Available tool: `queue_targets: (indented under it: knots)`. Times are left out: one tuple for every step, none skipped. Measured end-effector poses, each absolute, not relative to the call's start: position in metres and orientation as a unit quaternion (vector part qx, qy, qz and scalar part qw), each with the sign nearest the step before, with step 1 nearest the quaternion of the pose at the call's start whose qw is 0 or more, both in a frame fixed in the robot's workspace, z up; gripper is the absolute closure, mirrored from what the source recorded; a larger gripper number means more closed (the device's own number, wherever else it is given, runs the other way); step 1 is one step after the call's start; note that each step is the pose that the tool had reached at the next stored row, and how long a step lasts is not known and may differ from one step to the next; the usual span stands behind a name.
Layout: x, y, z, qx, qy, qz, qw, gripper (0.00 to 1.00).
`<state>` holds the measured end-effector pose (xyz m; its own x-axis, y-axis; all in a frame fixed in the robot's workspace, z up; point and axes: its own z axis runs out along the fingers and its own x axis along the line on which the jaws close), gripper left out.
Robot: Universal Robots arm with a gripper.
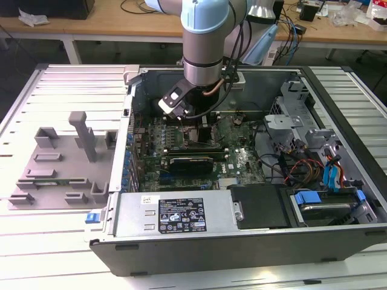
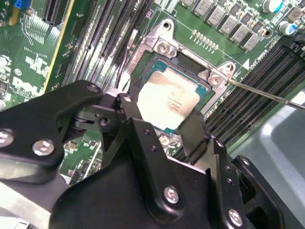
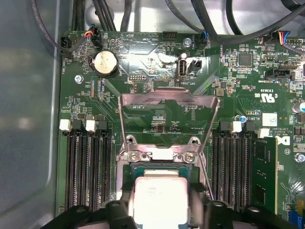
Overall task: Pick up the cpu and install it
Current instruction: 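Place the cpu into insertion slot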
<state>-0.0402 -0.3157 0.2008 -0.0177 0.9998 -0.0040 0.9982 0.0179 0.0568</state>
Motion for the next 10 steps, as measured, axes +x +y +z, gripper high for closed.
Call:
queue_targets:
  knots:
    - [-0.0402,-0.3157,0.2008,0.7,0.713,0.019,0.021,0.39]
    - [-0.0402,-0.3157,0.2008,0.701,0.713,0.019,0.021,0.39]
    - [-0.0402,-0.3157,0.2013,0.701,0.713,0.019,0.021,0.39]
    - [-0.0402,-0.3157,0.2036,0.701,0.713,0.019,0.021,0.39]
    - [-0.0402,-0.3157,0.2051,0.701,0.713,0.019,0.021,0.39]
    - [-0.0402,-0.3157,0.2053,0.701,0.713,0.019,0.021,0.39]
    - [-0.0402,-0.3157,0.2053,0.701,0.713,0.019,0.021,0.39]
    - [-0.0402,-0.3157,0.2053,0.7,0.713,0.019,0.021,0.39]
    - [-0.0402,-0.3157,0.2054,0.701,0.713,0.019,0.021,0.39]
    - [-0.0402,-0.3157,0.2054,0.701,0.713,0.019,0.021,0.39]
